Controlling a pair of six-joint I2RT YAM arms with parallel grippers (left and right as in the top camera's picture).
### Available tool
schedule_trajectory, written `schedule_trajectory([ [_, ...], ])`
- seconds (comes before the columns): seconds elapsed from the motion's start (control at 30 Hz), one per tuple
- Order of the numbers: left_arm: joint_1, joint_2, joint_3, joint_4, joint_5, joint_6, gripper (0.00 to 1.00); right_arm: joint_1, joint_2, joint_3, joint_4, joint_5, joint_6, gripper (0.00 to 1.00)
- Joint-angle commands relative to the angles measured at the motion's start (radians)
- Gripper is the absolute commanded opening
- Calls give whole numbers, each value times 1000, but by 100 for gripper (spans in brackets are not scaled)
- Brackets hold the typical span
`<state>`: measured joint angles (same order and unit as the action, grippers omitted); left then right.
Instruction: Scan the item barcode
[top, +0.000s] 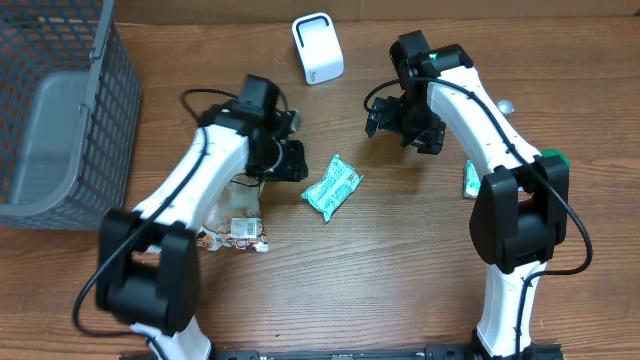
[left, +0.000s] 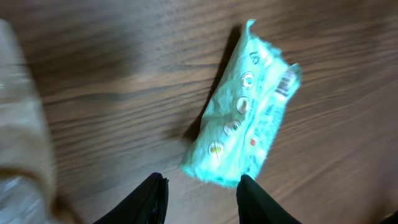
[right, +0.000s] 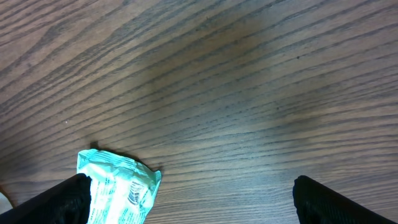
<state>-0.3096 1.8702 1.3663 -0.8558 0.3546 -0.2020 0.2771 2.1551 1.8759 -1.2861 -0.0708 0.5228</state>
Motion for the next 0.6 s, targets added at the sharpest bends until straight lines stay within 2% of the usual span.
schedule_trajectory([
  [0.0,-10,75,-11,23,-10,23,41,-3,-18,2,2,9,0,100],
  [0.1,-11,127,-11,33,7,23,45,-3,-18,2,2,9,0,100],
  [0.23,-11,172,-11,28,44,36,44,-3,-18,2,2,9,0,100],
  [0.33,-7,173,-2,23,92,86,45,-3,-18,2,2,9,0,100],
  [0.5,14,173,57,-36,97,86,47,-3,-18,2,2,9,0,100],
  [0.57,17,173,77,-56,143,89,50,-3,-18,2,2,9,0,100],
])
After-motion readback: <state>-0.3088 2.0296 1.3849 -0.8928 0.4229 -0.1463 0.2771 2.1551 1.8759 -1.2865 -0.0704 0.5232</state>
